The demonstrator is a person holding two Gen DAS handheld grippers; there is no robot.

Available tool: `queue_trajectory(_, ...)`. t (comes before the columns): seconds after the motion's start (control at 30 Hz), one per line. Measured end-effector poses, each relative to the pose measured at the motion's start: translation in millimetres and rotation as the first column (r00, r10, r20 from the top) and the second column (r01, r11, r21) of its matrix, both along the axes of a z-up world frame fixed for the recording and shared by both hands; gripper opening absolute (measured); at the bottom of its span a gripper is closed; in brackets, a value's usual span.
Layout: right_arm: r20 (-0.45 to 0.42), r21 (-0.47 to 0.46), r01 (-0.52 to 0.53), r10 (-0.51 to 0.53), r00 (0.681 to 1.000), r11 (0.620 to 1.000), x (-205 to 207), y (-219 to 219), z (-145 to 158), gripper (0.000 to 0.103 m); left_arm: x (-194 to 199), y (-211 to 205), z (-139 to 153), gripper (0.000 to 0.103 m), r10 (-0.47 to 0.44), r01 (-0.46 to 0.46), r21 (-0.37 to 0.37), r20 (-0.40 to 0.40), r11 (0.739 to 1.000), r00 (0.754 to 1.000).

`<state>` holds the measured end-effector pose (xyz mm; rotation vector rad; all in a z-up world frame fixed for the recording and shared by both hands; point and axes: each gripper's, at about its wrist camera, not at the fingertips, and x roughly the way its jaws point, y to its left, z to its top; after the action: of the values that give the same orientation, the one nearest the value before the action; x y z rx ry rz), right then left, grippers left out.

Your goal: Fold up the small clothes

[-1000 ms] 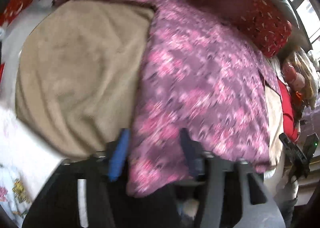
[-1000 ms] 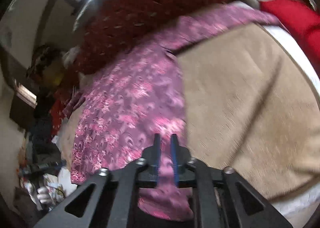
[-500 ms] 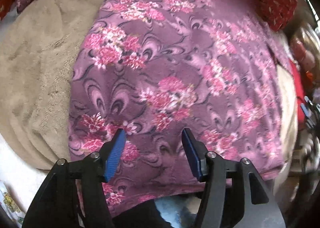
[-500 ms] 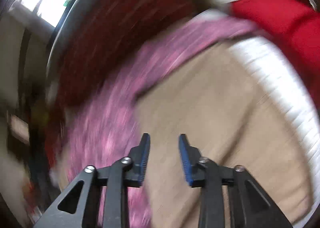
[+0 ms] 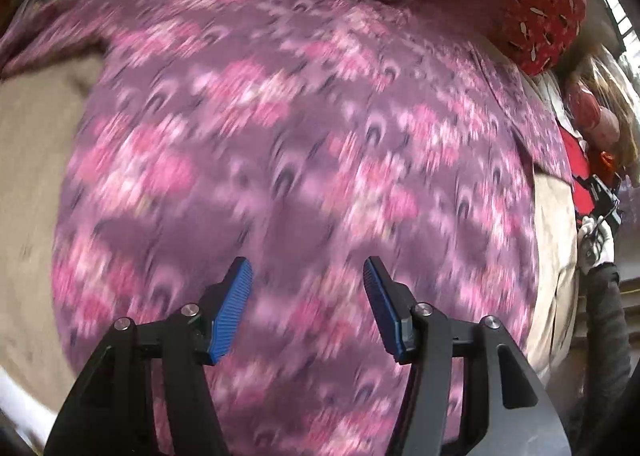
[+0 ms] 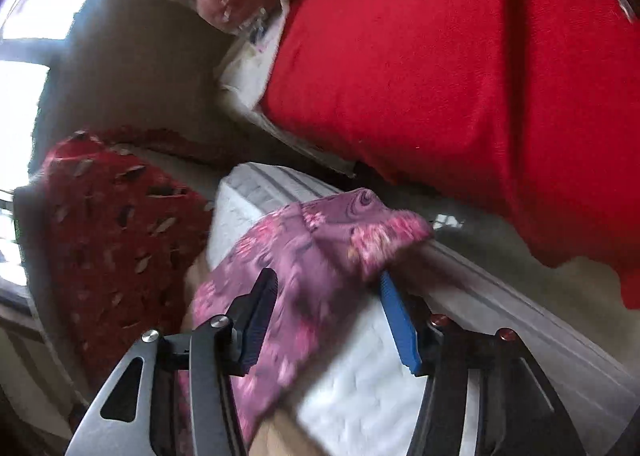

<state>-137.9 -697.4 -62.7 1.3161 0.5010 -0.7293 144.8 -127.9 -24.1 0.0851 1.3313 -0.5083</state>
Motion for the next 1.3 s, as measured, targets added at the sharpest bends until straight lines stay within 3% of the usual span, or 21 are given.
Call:
queue_trajectory(0.03,-0.011,-0.023,0.008,-0.008,1.0,1.0,3,-1,1,0.052,6,-6,1,0.056,-0.001,0.001,-0.01,0.009,1.0,1.0)
queue_trajectory(0.1,0.009,-0.063,0.006,-0.005,1.0,0.998,9,-1,6,0.027,22,-17,4,0.056,-0.002,0.003,-0.023,0.033,1.0,0.999)
queue_trajectory(0.17,0.023,-0.141,-0.011,0.014,1.0,0.99,6,6,25,0.02,38,-27,5,0.056,0.007,-0.005,-0.034,0.049,0.999,0.999)
queue_trajectory(0.33,0.044,-0.304,-0.157,0.178,0.983,0.94,32,47,87,0.015,78,-43,2,0.056,0.063,-0.06,-0.054,0.045,0.997,0.997)
queue_trajectory(0.43,0.065,-0.349,-0.274,0.315,0.947,0.896,59,96,119,0.015,90,-45,1,0.056,0.08,-0.077,-0.085,0.043,0.993,0.996)
queue_trajectory(0.57,0.092,-0.358,-0.389,0.446,0.89,0.849,101,160,136,0.015,97,-43,-5,0.057,0.084,-0.079,-0.12,0.035,0.99,0.996)
queue_trajectory(0.77,0.102,-0.35,-0.558,0.623,0.776,0.753,174,269,136,0.015,100,-25,-2,0.057,0.061,-0.054,-0.187,0.029,0.981,0.998)
queue_trajectory(0.93,0.087,-0.333,-0.676,0.735,0.672,0.657,227,356,124,0.015,112,1,8,0.057,0.124,-0.107,-0.202,0.071,0.973,0.99)
queue_trajectory(1.13,0.073,-0.31,-0.77,0.821,0.566,0.558,281,446,108,0.015,136,43,-8,0.057,0.205,-0.205,-0.279,-0.029,0.938,0.978)
queue_trajectory(1.3,0.023,-0.25,-0.813,0.843,0.537,0.525,305,488,77,0.021,141,61,-3,0.057,0.232,-0.231,-0.362,-0.041,0.903,0.972)
